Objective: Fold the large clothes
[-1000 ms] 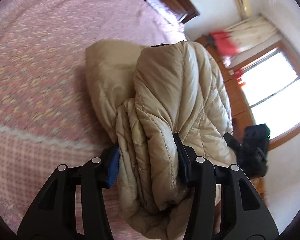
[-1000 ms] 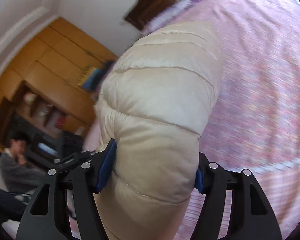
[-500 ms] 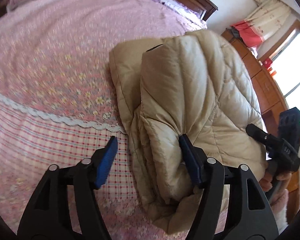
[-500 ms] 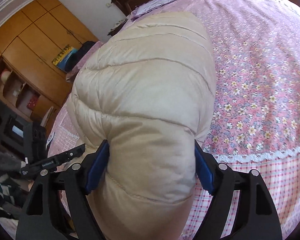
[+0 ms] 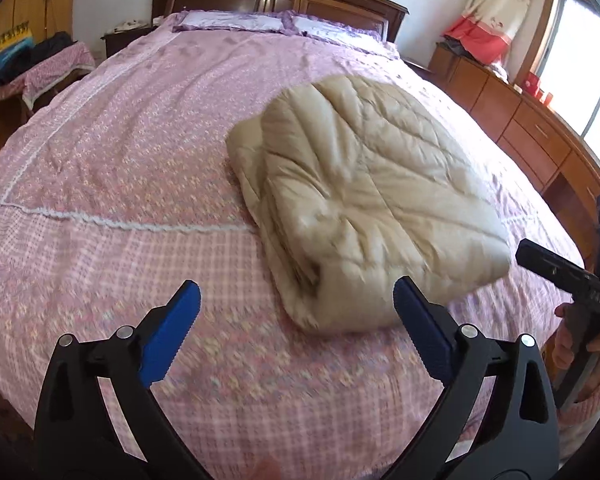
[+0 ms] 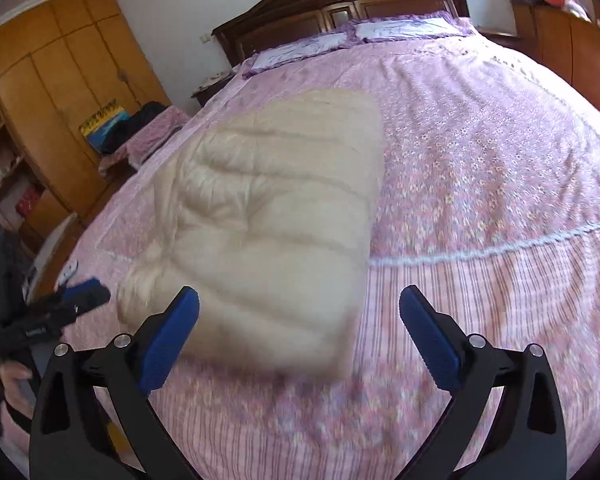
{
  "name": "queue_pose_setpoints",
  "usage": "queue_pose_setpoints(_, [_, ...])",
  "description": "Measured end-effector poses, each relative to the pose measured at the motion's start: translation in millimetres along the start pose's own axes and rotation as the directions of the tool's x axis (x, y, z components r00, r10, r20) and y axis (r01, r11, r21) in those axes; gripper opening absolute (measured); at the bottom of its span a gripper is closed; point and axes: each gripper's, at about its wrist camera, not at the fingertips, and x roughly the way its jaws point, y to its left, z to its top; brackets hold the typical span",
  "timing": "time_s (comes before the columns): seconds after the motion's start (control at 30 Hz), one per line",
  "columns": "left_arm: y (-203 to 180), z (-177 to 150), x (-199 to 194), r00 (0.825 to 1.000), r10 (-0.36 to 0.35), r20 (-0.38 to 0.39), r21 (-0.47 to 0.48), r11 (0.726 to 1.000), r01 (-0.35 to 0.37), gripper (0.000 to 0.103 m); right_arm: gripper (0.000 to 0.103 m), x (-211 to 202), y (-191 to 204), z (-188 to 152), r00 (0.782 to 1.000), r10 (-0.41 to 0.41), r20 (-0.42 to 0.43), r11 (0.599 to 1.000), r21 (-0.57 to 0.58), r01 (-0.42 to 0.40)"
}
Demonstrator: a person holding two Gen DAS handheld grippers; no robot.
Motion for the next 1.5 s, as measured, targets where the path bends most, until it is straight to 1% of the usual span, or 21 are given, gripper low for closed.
queue_pose_setpoints(0.1, [-13, -16, 4, 1.0, 0.004, -0.027, 0.005, 1.0, -0.003, 0.097, 0.097, -6, 1, -18, 1.0, -0.024, -0.008, 1.0, -0.006, 0.024])
queue_pose_setpoints(0.2, [-22, -32, 12, 0.998, 0.033, -0.057, 0.01, 0.999, -0.032, 0.097, 0.097, -11, 4, -39, 0.997, -0.072, -0.013, 0.997, -0.009, 0.072])
queue_pose_setpoints(0.3, [-28, -46, 18, 0.995, 0.052, -0.087, -0.012, 0.999, -0.053, 0.097, 0.097, -10, 8, -60, 0.991, -0.133, -0.016, 0.991, -0.015, 0.133])
queue_pose_setpoints(0.33, [-29, -52, 19, 0.994, 0.056, -0.097, -0.023, 0.998, -0.059, 0.097, 0.097, -10, 7, -64, 0.99, -0.139, -0.016, 0.99, -0.016, 0.139])
queue_pose_setpoints(0.43, [-34, -61, 20, 0.991, 0.086, -0.098, -0.019, 0.996, -0.089, 0.097, 0.097, -4, 6, -80, 0.989, -0.141, -0.034, 0.99, 0.008, 0.142])
queue_pose_setpoints(0.5, [-36, -66, 20, 0.99, 0.105, -0.092, -0.015, 0.994, -0.106, 0.097, 0.097, -1, 5, -90, 0.987, -0.158, -0.037, 0.987, 0.021, 0.159])
queue_pose_setpoints(0.6, [-39, -69, 20, 0.99, 0.112, -0.087, -0.031, 0.993, -0.115, 0.097, 0.097, 1, 5, -99, 0.982, -0.183, -0.038, 0.983, 0.016, 0.184])
queue_pose_setpoints(0.7, [-39, -71, 19, 0.988, 0.131, -0.08, -0.031, 0.991, -0.134, 0.097, 0.097, 1, 7, -108, 0.981, -0.19, -0.045, 0.982, 0.011, 0.191])
queue_pose_setpoints(0.83, [-39, -70, 19, 0.986, 0.143, -0.086, -0.038, 0.988, -0.147, 0.097, 0.097, 0, 9, -115, 0.98, -0.192, -0.045, 0.981, 0.007, 0.193])
queue_pose_setpoints(1.0, [-36, -72, 21, 0.984, 0.156, -0.09, -0.034, 0.987, -0.16, 0.097, 0.097, 0, 9, -113, 0.98, -0.195, -0.045, 0.981, 0.012, 0.195])
queue_pose_setpoints(1.17, [-35, -73, 23, 0.984, 0.151, -0.099, -0.037, 0.987, -0.155, 0.097, 0.097, 1, 5, -106, 0.978, -0.206, -0.042, 0.978, 0.035, 0.208])
queue_pose_setpoints(1.5, [-36, -74, 23, 0.984, 0.158, -0.087, -0.023, 0.987, -0.16, 0.097, 0.097, 1, 3, -107, 0.978, -0.205, -0.045, 0.978, 0.04, 0.206])
